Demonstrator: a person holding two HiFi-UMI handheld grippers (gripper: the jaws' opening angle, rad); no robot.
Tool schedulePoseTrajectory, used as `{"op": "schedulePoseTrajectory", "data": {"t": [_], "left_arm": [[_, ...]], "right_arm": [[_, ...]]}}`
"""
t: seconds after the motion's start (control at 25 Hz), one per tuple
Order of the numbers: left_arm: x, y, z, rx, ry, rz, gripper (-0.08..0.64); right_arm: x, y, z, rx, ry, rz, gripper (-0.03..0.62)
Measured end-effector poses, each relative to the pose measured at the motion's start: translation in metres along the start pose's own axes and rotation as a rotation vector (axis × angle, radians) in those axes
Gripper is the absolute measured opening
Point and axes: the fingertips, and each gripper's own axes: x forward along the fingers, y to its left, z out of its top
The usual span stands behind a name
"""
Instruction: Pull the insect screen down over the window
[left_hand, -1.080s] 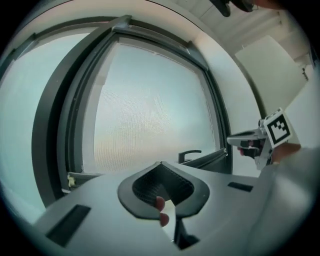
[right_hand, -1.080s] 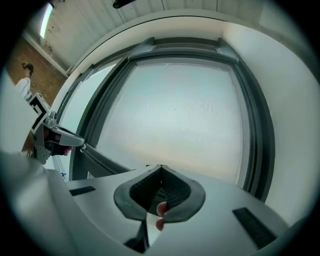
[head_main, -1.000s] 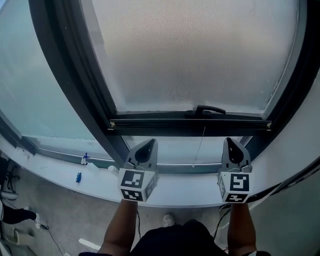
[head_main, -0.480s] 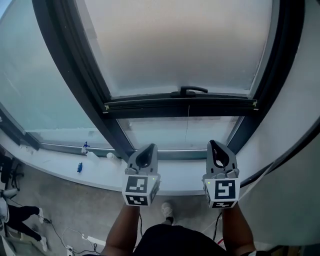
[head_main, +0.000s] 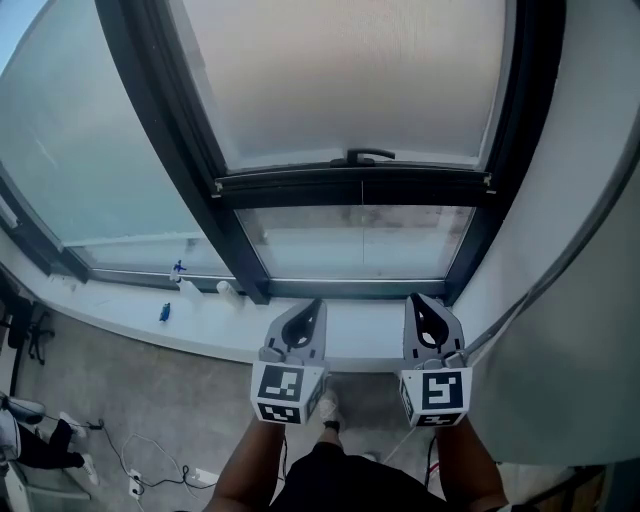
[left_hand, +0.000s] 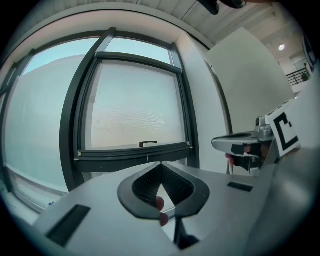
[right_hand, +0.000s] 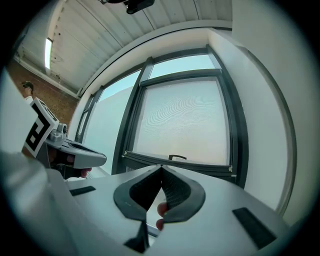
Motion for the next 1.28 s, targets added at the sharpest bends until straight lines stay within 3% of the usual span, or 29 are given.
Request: {"op": "schedulePoseTrajectory", "data": {"t": [0.2, 0.56, 1.28], "left_arm": [[-0.027, -0.030, -0.005, -0.010, 0.000, 0.008, 0.003], [-0.071, -0.049, -0.016, -0.025, 0.002, 0.017, 0.003], [-0.170, -0.020, -0.046, -0.069, 0.002, -0.015, 0.003]], "right_arm": [[-0.039, 0.010, -0.012, 0.004, 0.023, 0.054, 0.005], [-0.085, 0.026, -0.014, 0.020, 0.017, 0.040, 0.005], [-0.142, 0.117, -0.001, 0.009, -0.016, -0.050, 0.005]]}}
